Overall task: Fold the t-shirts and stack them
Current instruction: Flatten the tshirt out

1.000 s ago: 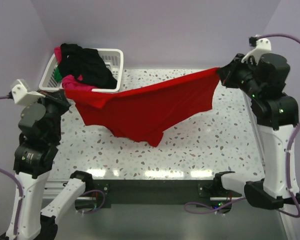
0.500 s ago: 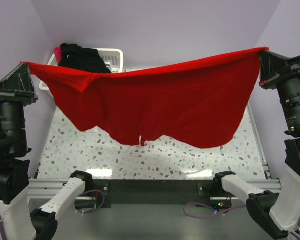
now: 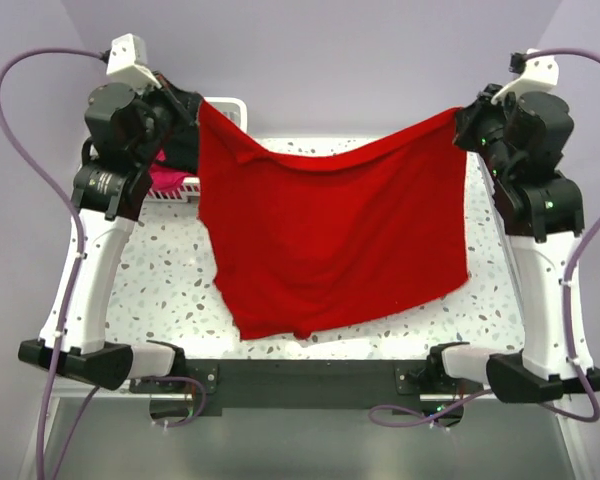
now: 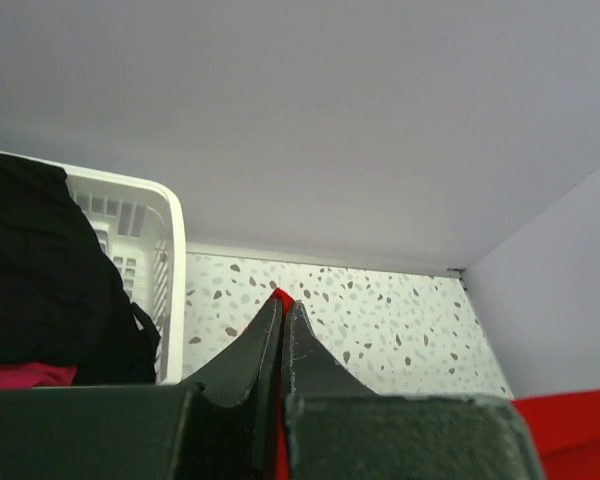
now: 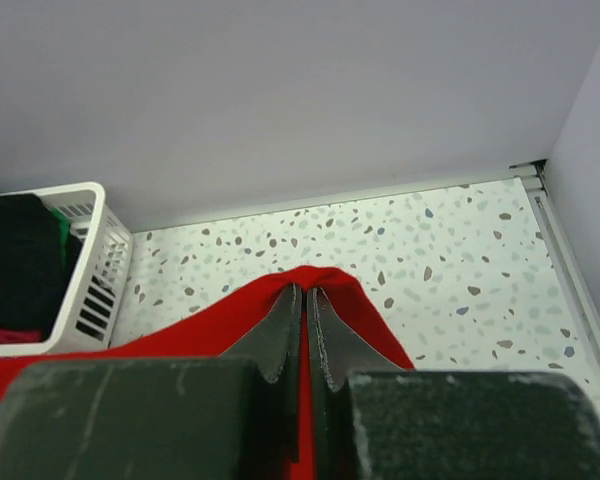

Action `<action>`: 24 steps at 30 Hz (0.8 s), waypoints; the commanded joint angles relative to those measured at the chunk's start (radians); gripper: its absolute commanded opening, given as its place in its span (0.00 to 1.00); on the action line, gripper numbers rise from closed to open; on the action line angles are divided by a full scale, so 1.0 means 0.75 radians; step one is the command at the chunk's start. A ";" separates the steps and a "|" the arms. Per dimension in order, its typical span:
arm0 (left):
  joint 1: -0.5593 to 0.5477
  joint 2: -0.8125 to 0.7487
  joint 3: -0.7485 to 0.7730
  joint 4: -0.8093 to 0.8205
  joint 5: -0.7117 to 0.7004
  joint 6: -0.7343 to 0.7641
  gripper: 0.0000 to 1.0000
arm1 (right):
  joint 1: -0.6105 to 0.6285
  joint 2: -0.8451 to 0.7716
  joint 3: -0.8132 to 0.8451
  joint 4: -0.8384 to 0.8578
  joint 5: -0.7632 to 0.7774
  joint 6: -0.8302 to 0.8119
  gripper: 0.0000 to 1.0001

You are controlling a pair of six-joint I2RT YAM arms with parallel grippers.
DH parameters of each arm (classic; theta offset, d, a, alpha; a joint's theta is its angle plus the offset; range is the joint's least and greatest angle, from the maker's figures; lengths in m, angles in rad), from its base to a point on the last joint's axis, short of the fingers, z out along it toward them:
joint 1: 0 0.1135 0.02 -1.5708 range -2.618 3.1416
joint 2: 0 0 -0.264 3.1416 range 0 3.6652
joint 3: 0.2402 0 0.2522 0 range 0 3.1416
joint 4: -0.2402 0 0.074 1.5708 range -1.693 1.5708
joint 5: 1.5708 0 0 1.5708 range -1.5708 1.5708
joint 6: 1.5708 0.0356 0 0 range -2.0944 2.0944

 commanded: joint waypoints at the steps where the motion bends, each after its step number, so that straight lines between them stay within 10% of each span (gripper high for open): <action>1: 0.005 -0.042 0.136 0.141 0.118 -0.028 0.00 | -0.002 -0.026 0.072 0.062 0.061 -0.007 0.00; 24: 0.005 -0.385 0.202 0.473 0.235 -0.138 0.00 | -0.002 -0.453 -0.097 0.405 0.280 -0.195 0.00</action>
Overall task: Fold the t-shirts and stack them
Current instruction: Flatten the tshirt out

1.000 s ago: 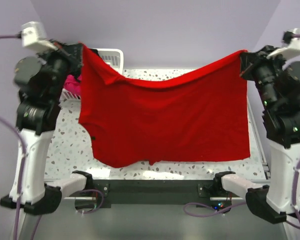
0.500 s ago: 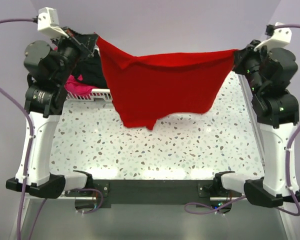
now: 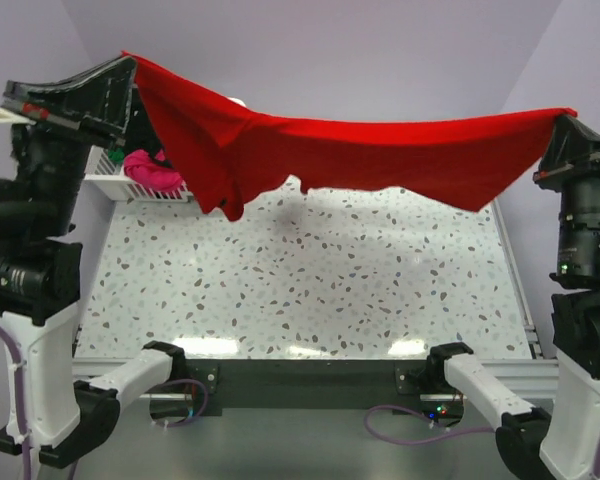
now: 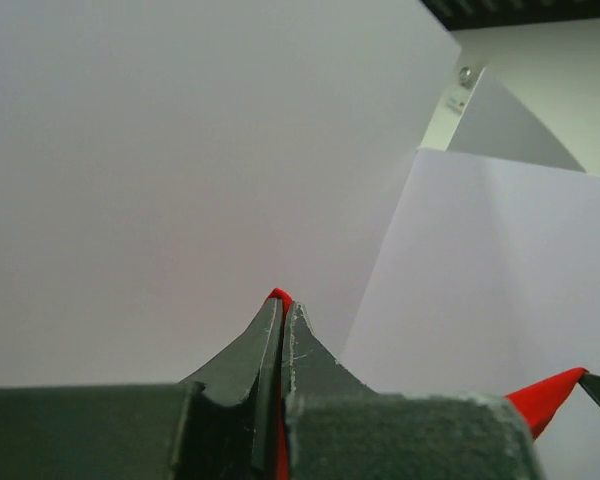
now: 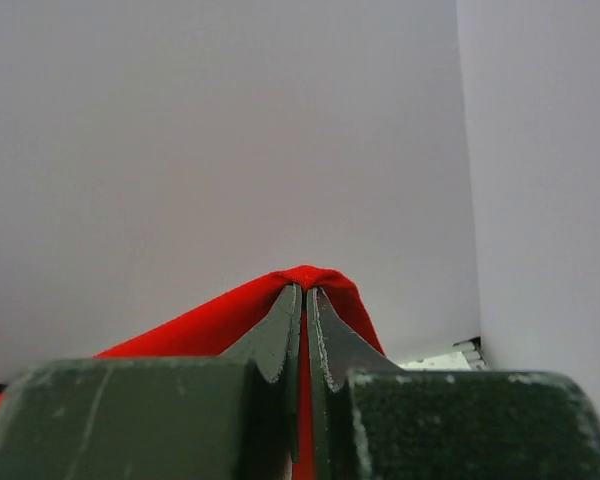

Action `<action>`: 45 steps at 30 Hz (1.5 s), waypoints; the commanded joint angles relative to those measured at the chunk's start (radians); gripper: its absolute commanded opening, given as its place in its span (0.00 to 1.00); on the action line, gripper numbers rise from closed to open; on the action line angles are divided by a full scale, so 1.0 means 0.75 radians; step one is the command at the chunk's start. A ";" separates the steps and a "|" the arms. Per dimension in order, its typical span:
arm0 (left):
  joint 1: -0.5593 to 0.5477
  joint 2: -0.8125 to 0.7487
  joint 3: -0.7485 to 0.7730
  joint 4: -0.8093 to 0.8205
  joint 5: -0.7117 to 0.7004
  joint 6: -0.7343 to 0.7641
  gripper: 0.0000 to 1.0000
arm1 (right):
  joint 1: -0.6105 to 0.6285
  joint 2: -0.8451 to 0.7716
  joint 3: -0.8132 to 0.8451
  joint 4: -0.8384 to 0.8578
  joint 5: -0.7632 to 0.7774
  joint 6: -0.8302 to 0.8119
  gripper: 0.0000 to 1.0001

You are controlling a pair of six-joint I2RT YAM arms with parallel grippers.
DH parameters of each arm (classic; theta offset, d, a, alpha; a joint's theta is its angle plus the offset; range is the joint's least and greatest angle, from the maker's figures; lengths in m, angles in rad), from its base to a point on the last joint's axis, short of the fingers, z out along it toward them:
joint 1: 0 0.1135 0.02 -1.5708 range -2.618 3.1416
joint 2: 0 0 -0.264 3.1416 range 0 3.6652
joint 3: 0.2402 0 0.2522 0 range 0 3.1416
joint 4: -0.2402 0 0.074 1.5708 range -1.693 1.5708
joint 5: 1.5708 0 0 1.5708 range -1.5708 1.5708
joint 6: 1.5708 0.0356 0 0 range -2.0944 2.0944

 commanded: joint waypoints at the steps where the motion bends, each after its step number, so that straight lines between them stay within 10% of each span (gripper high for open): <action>1: 0.005 -0.053 0.048 0.169 -0.008 0.000 0.00 | -0.002 0.001 -0.001 0.098 0.092 -0.071 0.00; 15: 0.003 0.260 -0.169 0.249 0.221 -0.119 0.00 | -0.002 0.052 -0.310 0.157 0.076 0.085 0.00; 32: 0.003 0.109 -0.120 0.100 0.162 -0.076 0.00 | -0.002 -0.148 -0.281 0.092 0.133 0.121 0.00; 45: 0.003 0.180 0.197 0.052 0.119 -0.127 0.00 | -0.004 0.011 0.164 -0.082 0.106 0.077 0.00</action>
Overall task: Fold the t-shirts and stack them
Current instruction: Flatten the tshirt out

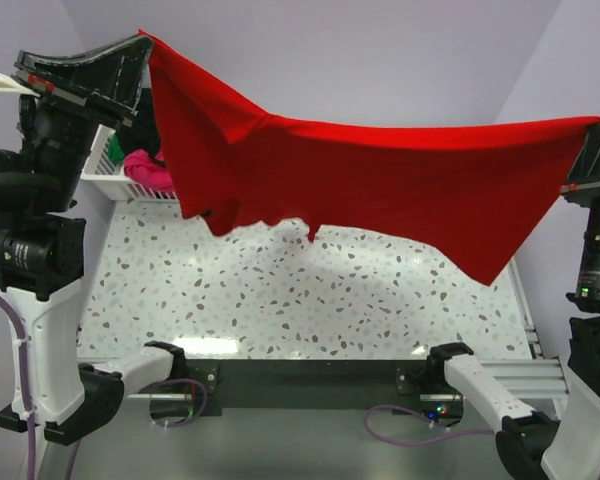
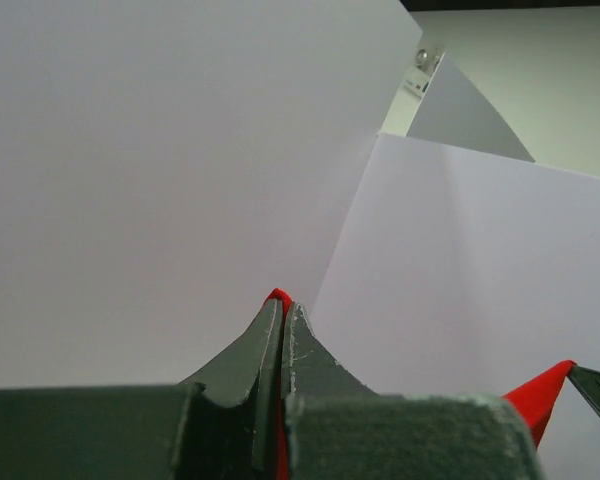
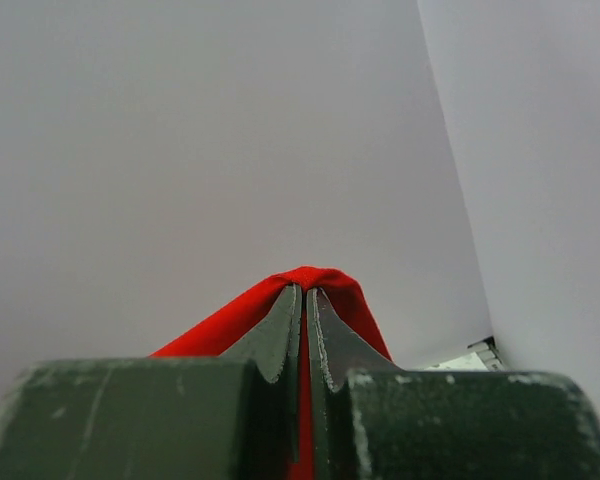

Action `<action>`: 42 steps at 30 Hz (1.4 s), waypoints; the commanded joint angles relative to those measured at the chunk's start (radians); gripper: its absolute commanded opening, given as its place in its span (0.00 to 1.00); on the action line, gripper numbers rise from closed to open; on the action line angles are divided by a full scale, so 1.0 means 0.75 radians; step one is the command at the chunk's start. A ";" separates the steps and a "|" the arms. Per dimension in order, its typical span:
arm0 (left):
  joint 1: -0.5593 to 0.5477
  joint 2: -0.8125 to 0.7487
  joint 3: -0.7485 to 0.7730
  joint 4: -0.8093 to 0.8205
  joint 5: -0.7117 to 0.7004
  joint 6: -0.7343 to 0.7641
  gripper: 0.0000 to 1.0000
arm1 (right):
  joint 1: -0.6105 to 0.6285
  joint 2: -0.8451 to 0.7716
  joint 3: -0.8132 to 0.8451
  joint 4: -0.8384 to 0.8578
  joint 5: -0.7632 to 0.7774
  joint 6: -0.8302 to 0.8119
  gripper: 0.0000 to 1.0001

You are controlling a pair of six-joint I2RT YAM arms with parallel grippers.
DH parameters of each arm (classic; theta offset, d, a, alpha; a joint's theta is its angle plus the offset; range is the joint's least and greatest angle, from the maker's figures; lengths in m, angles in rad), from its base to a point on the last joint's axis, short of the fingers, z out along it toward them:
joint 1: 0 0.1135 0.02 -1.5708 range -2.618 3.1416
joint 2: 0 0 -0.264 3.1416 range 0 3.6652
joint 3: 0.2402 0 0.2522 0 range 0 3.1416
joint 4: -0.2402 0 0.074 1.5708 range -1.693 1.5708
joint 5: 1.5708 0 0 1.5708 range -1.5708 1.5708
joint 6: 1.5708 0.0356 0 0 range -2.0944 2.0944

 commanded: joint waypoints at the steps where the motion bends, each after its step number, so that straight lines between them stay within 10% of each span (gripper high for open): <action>1: 0.003 0.103 0.071 0.072 0.008 -0.030 0.00 | -0.002 0.127 0.172 -0.106 0.010 -0.025 0.00; 16: -0.025 1.154 0.246 0.066 0.109 0.002 0.01 | -0.141 0.623 -0.538 0.335 0.068 -0.070 0.00; 19: -0.060 1.443 0.500 0.047 0.164 0.000 0.38 | -0.282 0.901 -0.495 0.368 -0.067 0.022 0.00; 20: -0.086 1.482 0.541 0.053 0.158 0.006 0.48 | -0.307 1.046 -0.462 0.366 -0.100 0.024 0.07; 21: -0.101 1.515 0.546 0.090 0.150 0.022 0.57 | -0.341 1.112 -0.369 0.346 -0.165 0.014 0.35; 25: -0.156 1.444 0.383 0.176 0.117 0.063 0.78 | -0.391 1.392 -0.094 0.097 -0.311 -0.012 0.99; 42: -0.320 0.933 -0.515 -0.047 -0.126 0.248 0.80 | -0.391 1.076 -0.634 0.011 -0.853 0.053 0.99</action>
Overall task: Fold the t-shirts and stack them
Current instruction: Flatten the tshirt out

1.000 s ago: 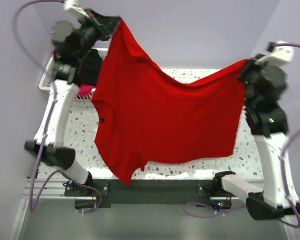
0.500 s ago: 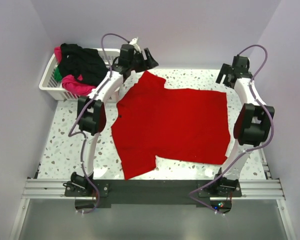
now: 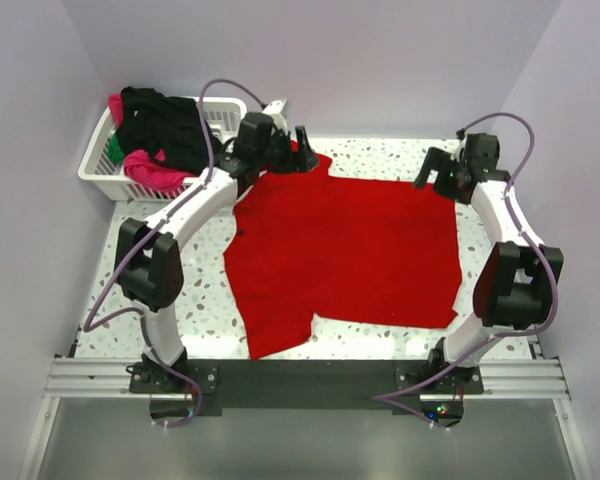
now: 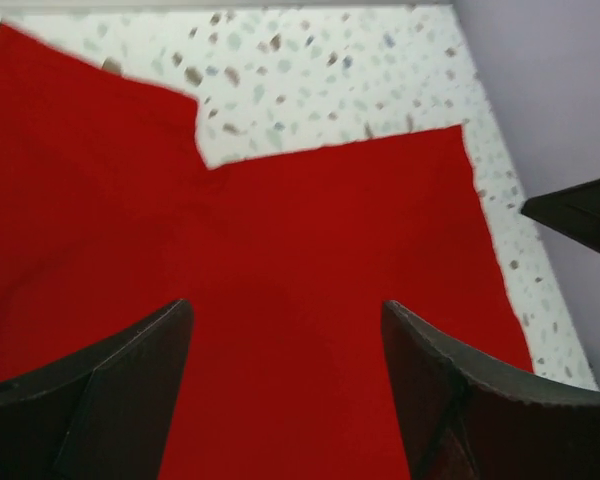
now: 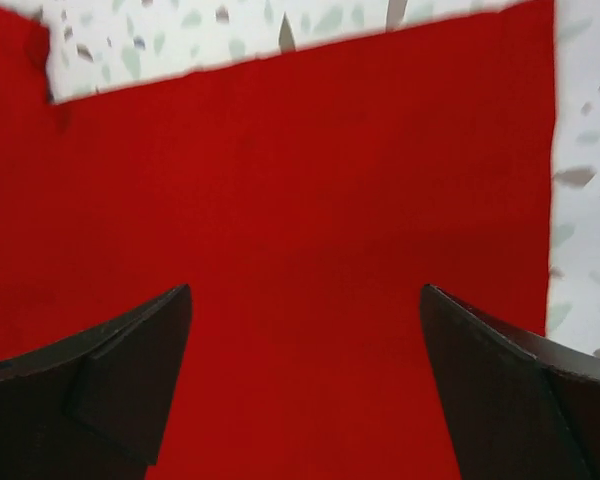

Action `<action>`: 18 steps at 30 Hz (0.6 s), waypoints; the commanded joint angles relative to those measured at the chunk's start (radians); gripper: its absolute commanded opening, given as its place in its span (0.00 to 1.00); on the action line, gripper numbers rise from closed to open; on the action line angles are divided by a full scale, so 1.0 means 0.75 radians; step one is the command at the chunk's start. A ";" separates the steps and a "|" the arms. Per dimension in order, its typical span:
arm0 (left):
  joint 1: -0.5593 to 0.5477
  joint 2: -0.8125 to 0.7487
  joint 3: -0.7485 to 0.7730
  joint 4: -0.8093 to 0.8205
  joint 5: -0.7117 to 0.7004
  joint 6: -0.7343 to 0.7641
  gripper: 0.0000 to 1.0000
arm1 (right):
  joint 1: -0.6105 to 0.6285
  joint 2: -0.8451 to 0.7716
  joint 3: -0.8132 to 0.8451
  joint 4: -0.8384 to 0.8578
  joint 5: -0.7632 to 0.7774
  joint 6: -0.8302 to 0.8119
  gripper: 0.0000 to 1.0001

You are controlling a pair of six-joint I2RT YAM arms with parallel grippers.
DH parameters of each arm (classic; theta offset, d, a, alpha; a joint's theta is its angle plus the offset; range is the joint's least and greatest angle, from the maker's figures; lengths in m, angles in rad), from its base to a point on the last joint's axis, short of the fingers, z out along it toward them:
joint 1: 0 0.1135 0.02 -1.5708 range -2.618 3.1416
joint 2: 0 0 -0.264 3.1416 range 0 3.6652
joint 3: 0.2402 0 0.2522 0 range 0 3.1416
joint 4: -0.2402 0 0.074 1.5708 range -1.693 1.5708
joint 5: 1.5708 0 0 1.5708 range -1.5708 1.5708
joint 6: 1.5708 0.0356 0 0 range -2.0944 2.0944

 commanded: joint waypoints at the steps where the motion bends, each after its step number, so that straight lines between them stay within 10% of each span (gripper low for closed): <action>1: 0.003 -0.088 -0.199 -0.051 -0.124 0.027 0.80 | 0.000 -0.081 -0.127 -0.058 -0.134 0.049 0.99; 18: -0.024 -0.389 -0.843 -0.066 -0.337 -0.077 0.80 | 0.073 -0.204 -0.495 -0.096 -0.150 0.170 0.99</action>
